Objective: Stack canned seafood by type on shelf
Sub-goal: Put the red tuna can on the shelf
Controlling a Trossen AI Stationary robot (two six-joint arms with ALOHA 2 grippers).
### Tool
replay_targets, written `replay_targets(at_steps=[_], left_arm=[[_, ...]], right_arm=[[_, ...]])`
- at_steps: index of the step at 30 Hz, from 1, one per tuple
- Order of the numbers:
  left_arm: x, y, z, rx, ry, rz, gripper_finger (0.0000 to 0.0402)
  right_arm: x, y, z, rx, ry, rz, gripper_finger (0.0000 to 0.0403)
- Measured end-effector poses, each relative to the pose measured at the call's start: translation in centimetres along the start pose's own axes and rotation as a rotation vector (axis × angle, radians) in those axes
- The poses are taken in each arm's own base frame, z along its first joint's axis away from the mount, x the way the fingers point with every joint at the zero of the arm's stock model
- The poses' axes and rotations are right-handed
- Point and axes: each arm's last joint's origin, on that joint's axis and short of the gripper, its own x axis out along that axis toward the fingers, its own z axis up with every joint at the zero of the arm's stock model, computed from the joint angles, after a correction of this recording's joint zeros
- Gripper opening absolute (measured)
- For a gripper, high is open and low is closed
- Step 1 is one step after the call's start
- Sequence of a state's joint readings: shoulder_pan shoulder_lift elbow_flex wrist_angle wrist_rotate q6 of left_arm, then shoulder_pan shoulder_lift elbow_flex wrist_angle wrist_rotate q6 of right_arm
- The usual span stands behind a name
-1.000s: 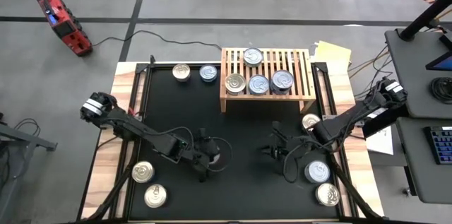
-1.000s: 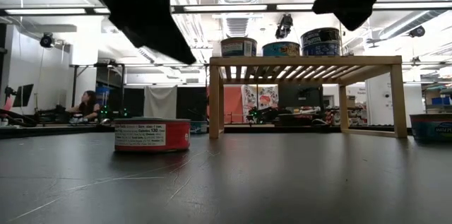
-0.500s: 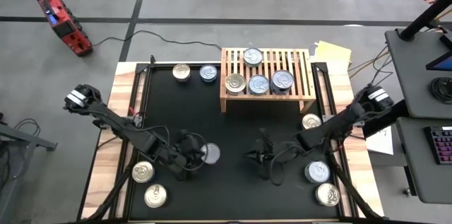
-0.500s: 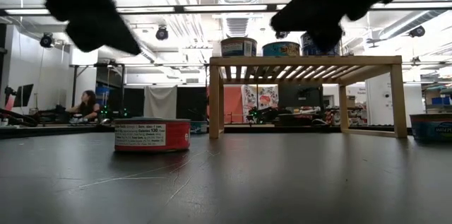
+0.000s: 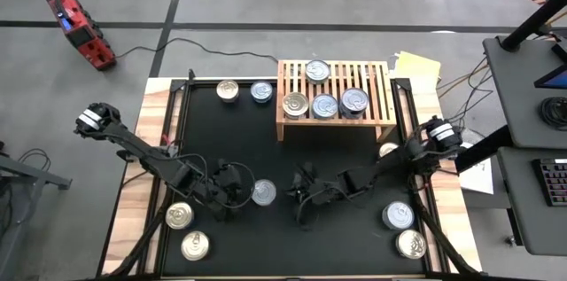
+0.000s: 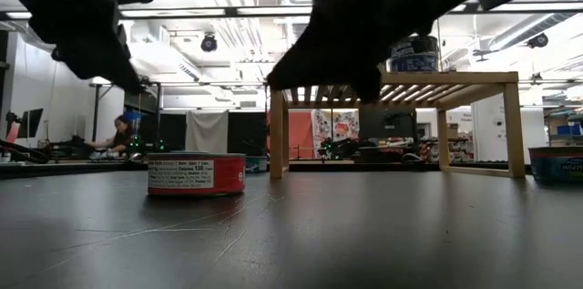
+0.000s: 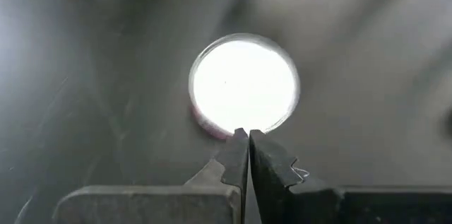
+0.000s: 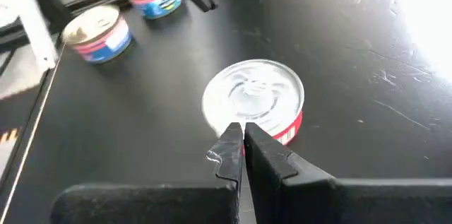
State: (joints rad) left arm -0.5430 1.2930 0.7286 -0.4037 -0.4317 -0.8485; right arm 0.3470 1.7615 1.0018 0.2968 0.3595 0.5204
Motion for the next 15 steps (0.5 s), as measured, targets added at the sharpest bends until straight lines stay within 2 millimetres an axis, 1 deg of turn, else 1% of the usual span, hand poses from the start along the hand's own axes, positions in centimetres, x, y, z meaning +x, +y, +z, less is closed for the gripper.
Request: replay_targets(at_steps=[2,6,10,15], left_arm=[[-0.2,0.2,-0.1,-0.015,0.022,0.042,0.0],[-0.1,0.5,-0.1,-0.008,0.001,0.09,0.0],[0.2,0.6,-0.2,0.054,-0.01,0.125,0.0],[0.5,0.7,-0.2,0.141,-0.036,0.168,0.0]], right_arm=[[0.4,-0.1,0.0,0.004,0.004,-0.011,0.0009],[0.8,0.0,0.0,-0.023,-0.011,-0.01,0.0009],[1.5,-0.3,0.0,-0.035,-0.042,-0.005,0.0009],[2.9,-1.1,-0.9,-0.042,-0.022,-0.034,0.0009]])
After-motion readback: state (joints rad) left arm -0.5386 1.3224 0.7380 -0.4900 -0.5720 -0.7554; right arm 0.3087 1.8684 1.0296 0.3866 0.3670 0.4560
